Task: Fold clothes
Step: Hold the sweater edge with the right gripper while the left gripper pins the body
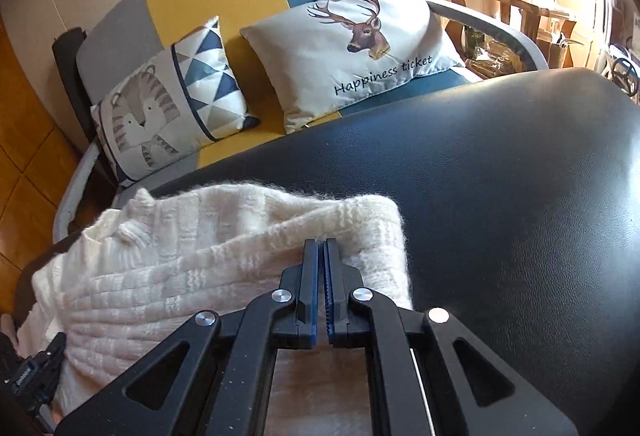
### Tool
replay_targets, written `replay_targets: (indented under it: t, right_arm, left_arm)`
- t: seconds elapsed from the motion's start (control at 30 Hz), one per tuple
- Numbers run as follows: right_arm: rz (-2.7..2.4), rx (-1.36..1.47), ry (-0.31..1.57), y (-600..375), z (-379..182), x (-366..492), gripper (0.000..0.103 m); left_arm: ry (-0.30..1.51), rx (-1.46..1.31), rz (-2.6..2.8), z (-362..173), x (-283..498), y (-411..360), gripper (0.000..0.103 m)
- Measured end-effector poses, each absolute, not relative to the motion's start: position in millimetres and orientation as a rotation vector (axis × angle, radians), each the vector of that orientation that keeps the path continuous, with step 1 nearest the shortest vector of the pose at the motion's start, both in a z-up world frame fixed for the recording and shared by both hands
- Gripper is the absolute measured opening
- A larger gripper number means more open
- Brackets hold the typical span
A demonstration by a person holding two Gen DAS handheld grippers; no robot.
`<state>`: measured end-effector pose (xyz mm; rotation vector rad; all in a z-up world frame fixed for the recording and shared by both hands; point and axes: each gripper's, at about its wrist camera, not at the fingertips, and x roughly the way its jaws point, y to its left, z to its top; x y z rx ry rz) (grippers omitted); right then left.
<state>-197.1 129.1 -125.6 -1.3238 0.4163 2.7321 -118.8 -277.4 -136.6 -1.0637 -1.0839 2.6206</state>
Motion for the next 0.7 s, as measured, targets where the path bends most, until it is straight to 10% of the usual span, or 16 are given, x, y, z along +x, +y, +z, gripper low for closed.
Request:
replay_targets:
  t: [0.3, 0.7]
  right_arm:
    - [2.755, -1.239, 0.706, 161.7, -108.5, -171.3, 0.002]
    - [2.729, -1.335, 0.409, 153.7, -124.3, -106.0, 0.002]
  left_arm:
    - [-1.083, -1.048, 2.619, -138.3, -117.8, -277.1, 0.009]
    - [-1.095, -1.046, 2.614, -137.7, -116.5, -278.4, 0.009]
